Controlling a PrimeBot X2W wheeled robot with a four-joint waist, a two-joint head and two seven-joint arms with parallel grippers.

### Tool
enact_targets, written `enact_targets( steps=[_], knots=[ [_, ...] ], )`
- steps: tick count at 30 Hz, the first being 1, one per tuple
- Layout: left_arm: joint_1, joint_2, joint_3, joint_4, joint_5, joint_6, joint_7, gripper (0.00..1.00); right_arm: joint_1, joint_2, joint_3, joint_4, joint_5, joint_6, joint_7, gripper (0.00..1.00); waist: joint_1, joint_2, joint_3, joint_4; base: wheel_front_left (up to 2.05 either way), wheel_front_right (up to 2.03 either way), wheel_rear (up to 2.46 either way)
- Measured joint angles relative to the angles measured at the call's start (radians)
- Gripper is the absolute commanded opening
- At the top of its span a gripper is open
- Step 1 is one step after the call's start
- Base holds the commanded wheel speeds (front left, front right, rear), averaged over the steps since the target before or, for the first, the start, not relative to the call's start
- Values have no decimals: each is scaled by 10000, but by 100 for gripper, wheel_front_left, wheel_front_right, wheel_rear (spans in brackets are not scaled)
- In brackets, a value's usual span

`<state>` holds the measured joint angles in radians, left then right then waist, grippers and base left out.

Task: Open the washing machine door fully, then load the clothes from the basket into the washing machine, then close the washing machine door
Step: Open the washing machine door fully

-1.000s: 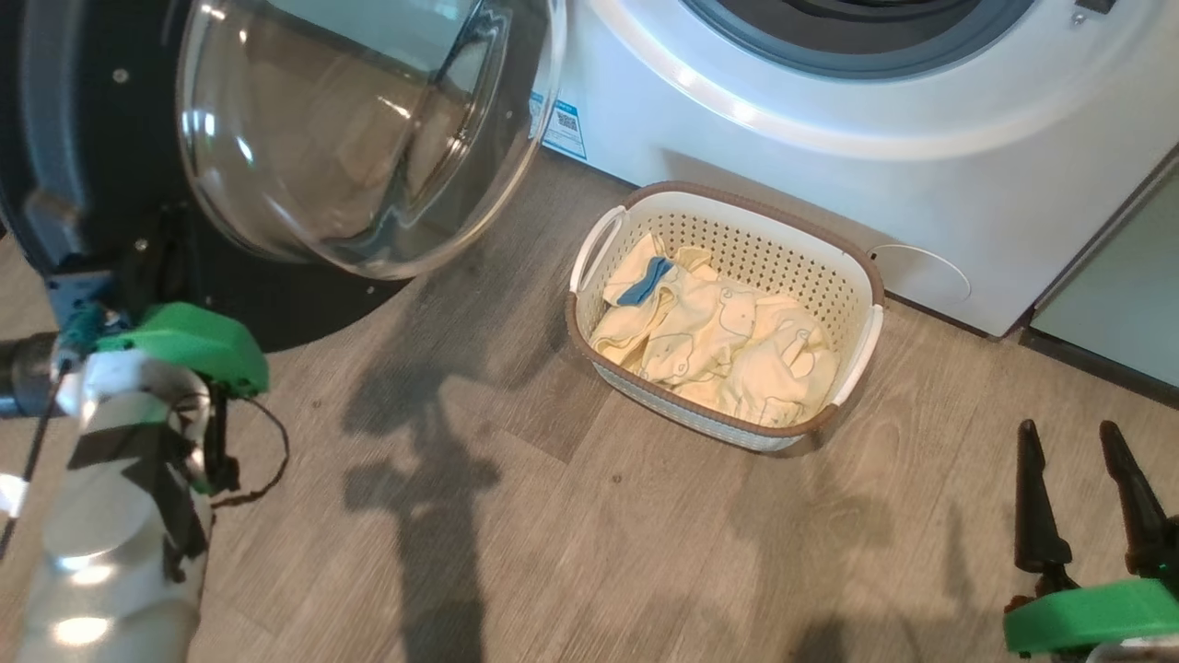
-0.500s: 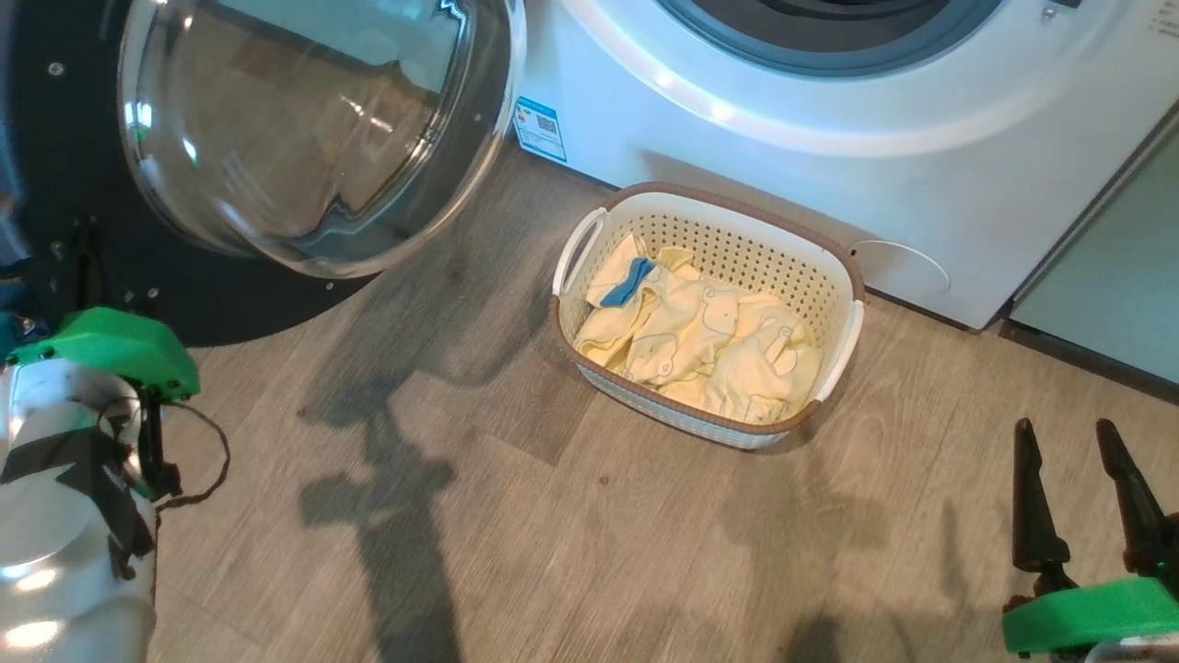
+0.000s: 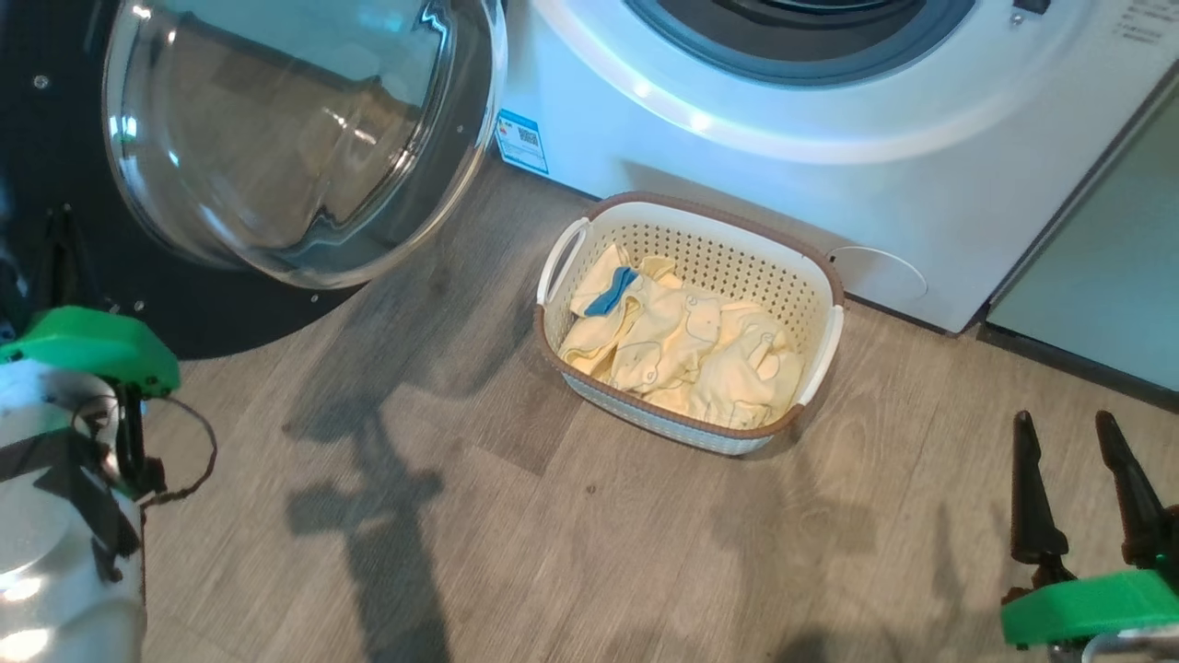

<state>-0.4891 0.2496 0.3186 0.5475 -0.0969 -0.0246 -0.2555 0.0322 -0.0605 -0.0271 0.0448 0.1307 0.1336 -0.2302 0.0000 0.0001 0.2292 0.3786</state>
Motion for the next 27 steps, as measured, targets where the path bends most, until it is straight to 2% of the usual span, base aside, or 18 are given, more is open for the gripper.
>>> enact_targets(
  steps=[8, 17, 22, 27],
  knots=[
    [1302, -568, 94, -978, 127, -297, 0, 0, 1, 61, 21, 113, 13, 0, -136, 100, 0, 0, -276, -188, 0, 0, 0],
    [3022, -1496, 48, -2926, 265, -441, 0, 0, 8, 121, 82, 242, 140, 0, -180, 100, 0, 0, -824, -600, 0, 0, 0],
    [3854, -1714, -119, -3651, 251, -616, 0, 0, 32, 127, 102, 94, 360, 0, -213, 100, -1, 0, -1167, -974, 0, 0, 0],
    [4233, -1783, -763, -4094, 148, -788, 10, 0, 78, 134, 180, -102, 362, 0, -221, 100, 0, 0, -1407, -1483, 0, 0, 0]
  ],
)
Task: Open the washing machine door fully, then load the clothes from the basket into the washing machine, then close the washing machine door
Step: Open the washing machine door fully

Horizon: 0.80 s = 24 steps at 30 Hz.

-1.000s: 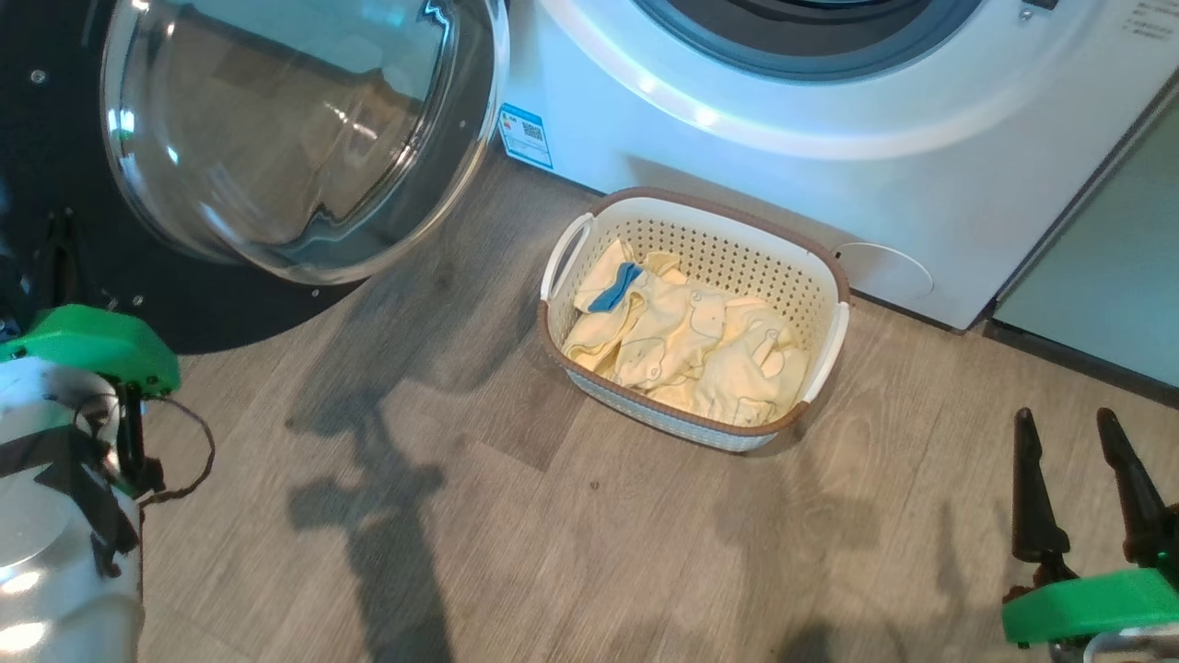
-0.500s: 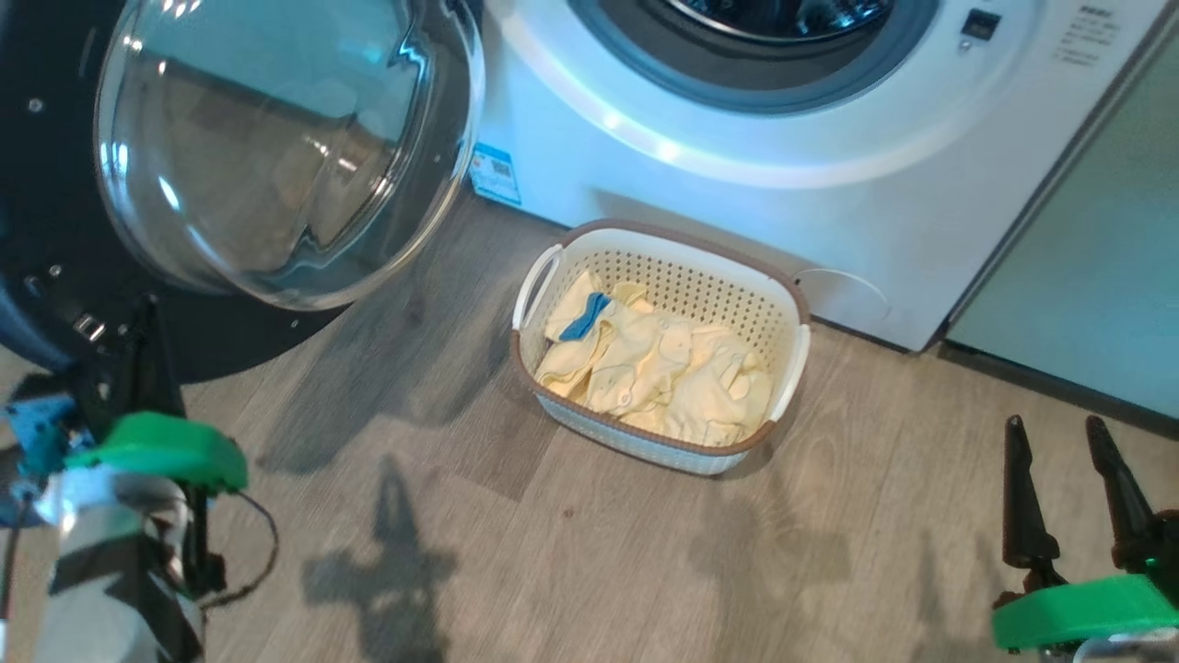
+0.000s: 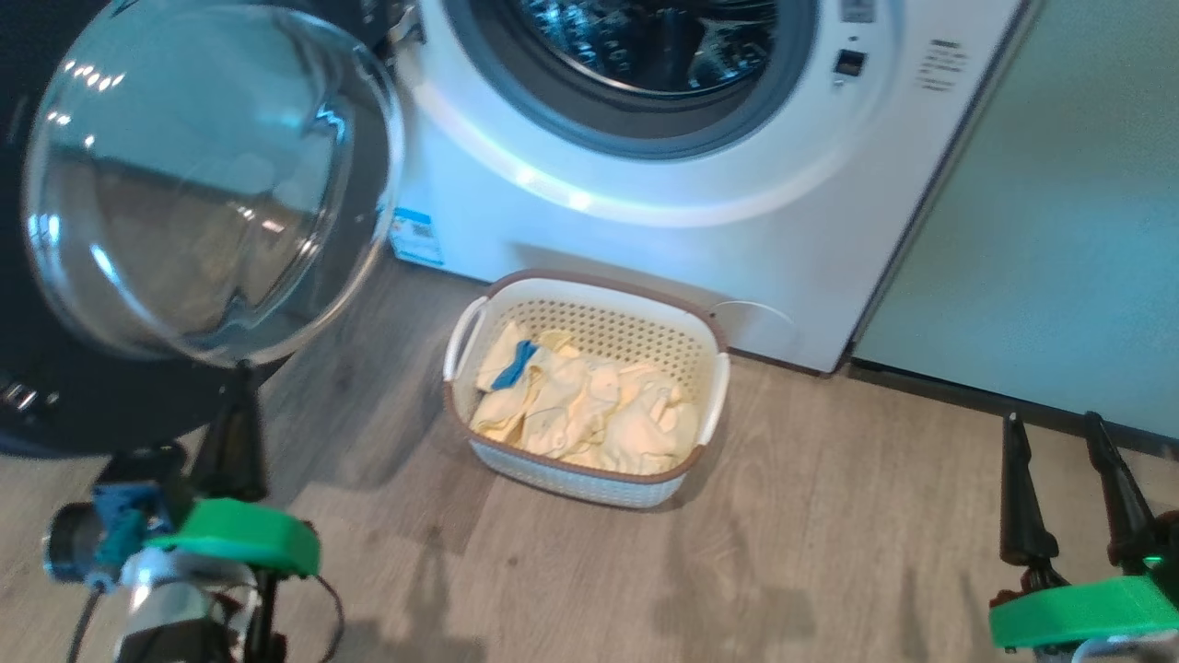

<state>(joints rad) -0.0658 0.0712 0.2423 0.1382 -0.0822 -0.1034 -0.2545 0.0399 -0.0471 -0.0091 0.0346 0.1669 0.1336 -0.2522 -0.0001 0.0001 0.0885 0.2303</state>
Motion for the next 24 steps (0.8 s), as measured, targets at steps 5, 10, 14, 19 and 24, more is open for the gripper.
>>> enact_targets(
  steps=[5, 10, 14, 19, 24],
  knots=[
    [56, -69, -706, -368, -69, -84, 268, 24, 200, 2, 81, -92, 2, 0, 0, 100, 0, 0, -224, -558, 0, 0, 0],
    [265, -125, -1233, -579, -61, -92, 562, 72, 385, 12, 265, -50, 4, 0, 0, 100, 0, 0, -436, -1158, 0, 0, 0],
    [398, -142, -1482, -571, -71, -92, 755, 100, 387, 13, 336, 25, 0, 0, 0, 100, 0, 0, -600, -1599, 0, 0, 0],
    [440, -142, -1522, -564, -71, -77, 892, 100, 407, 13, 347, 50, 2, 0, 0, 100, 0, 0, -793, -2076, 0, 0, 0],
    [531, -142, -1534, -560, -157, -13, 1022, 100, 429, 13, 378, 54, 0, 0, 0, 100, 0, 0, -875, -2402, 0, 0, 0]
  ],
)
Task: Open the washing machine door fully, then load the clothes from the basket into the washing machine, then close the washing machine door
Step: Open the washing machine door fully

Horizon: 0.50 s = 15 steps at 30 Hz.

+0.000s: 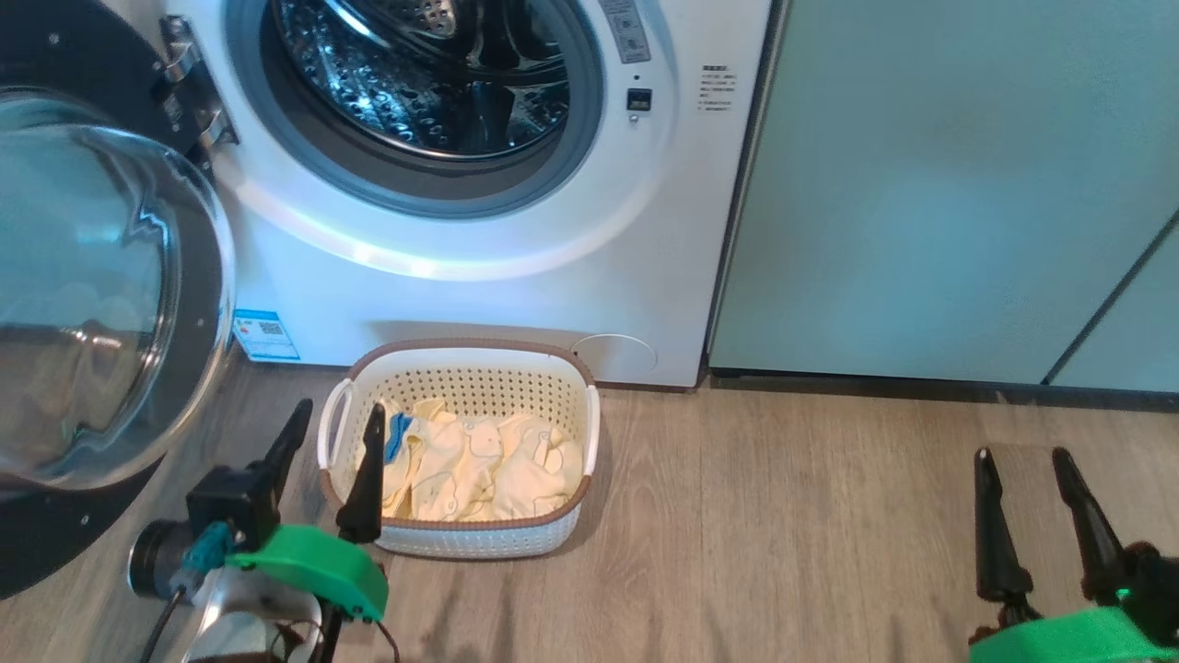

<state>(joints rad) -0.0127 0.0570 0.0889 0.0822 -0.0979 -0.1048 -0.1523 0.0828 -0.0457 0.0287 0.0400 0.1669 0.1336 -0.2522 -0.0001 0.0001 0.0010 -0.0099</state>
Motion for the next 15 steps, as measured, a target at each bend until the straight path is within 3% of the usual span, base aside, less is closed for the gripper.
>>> enact_targets(
  steps=[15],
  knots=[
    [142, 50, -121, 130, 13, 341, 127, 100, 253, 2, -69, 35, 2, 0, 0, 100, 1, 0, -22, -305, 0, 0, 0]
  ],
)
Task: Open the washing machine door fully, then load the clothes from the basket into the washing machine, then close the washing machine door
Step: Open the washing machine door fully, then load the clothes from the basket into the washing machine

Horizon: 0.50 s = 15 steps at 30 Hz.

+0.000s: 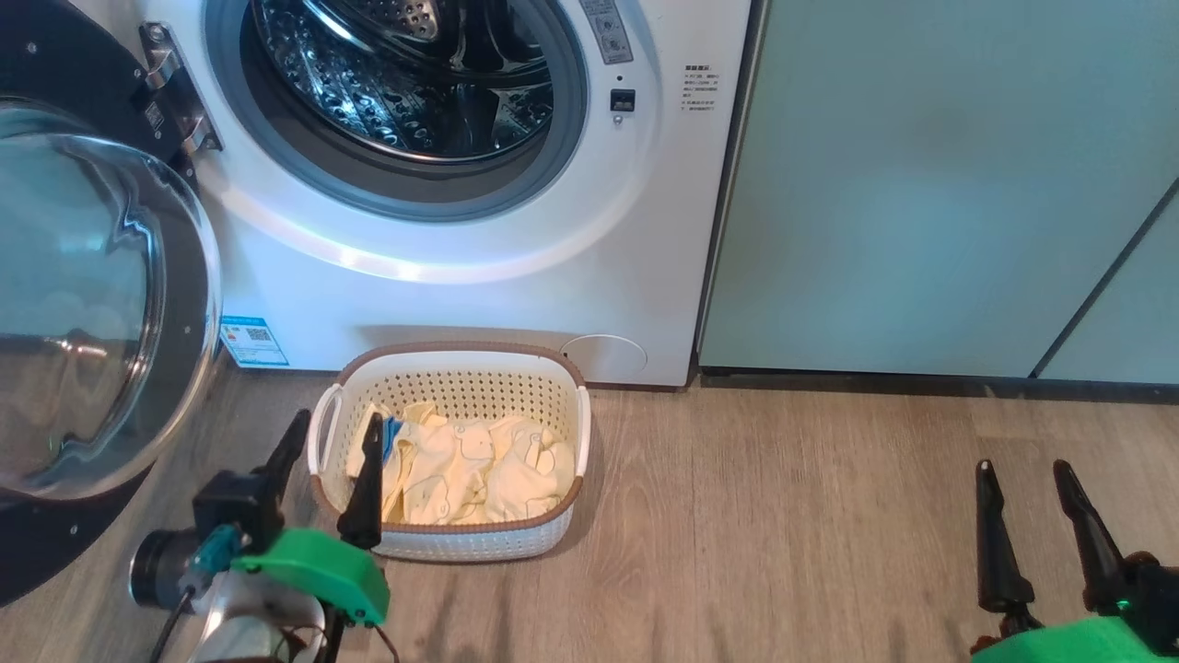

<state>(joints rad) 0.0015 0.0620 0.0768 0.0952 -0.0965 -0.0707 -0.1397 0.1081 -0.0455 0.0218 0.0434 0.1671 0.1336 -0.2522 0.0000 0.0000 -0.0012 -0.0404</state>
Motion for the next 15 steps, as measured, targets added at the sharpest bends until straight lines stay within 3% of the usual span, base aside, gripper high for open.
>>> enact_targets(
  steps=[15],
  knots=[
    [-5, 109, -159, 128, 0, 142, -13, 100, 0, 0, -8, 0, 19, 0, 0, 100, 0, 0, 40, -2, 0, 0, 0]
  ],
)
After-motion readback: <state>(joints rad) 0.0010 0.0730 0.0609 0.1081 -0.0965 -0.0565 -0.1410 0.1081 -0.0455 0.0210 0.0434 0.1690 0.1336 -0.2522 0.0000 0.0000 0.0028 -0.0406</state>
